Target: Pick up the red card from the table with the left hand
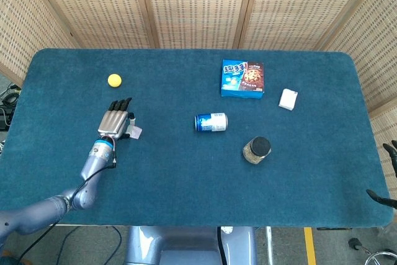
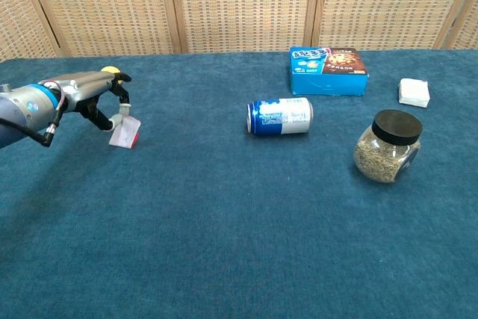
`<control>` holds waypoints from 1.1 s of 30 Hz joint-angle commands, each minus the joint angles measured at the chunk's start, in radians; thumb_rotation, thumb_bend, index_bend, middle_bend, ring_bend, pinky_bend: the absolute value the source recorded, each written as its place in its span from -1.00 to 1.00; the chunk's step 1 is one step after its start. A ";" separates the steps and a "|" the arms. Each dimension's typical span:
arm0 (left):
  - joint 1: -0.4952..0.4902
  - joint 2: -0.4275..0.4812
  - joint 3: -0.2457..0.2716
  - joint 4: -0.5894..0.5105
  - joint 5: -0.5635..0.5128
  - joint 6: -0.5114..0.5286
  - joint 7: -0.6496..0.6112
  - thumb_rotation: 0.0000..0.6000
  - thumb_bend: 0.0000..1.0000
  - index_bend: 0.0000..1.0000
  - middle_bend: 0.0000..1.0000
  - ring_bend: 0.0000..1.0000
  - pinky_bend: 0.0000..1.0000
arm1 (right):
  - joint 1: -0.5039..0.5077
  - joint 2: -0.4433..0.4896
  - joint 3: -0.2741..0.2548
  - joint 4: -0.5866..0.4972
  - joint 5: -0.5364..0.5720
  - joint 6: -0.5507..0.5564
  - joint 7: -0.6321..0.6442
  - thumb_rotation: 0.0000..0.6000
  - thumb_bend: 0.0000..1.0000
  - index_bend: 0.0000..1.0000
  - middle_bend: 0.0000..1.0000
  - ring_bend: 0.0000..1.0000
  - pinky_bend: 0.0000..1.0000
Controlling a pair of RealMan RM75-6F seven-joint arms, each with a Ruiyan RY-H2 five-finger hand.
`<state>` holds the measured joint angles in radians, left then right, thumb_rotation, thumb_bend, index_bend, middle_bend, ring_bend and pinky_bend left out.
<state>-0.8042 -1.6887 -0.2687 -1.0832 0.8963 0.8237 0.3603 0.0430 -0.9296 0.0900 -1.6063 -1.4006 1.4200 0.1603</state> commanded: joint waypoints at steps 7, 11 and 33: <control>-0.102 -0.006 -0.139 0.101 -0.012 -0.023 -0.113 1.00 0.08 0.33 -1.00 -1.00 -1.00 | 0.009 -0.008 0.015 0.025 0.031 -0.019 0.016 1.00 -1.00 -0.88 -1.00 -1.00 -1.00; -0.059 0.084 -0.121 -0.068 0.043 -0.001 -0.163 1.00 0.08 0.33 -1.00 -1.00 -1.00 | 0.008 -0.009 0.013 0.026 0.027 -0.017 0.013 1.00 -1.00 -0.88 -1.00 -1.00 -1.00; 0.110 0.369 -0.002 -0.707 0.435 -0.156 -0.703 1.00 0.08 0.33 -1.00 -1.00 -1.00 | -0.014 0.000 0.007 0.014 0.002 0.028 0.024 1.00 -1.00 -0.88 -1.00 -1.00 -1.00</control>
<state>-0.7108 -1.3321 -0.2931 -1.7631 1.2740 0.6601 -0.2954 0.0290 -0.9293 0.0976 -1.5924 -1.3982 1.4476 0.1835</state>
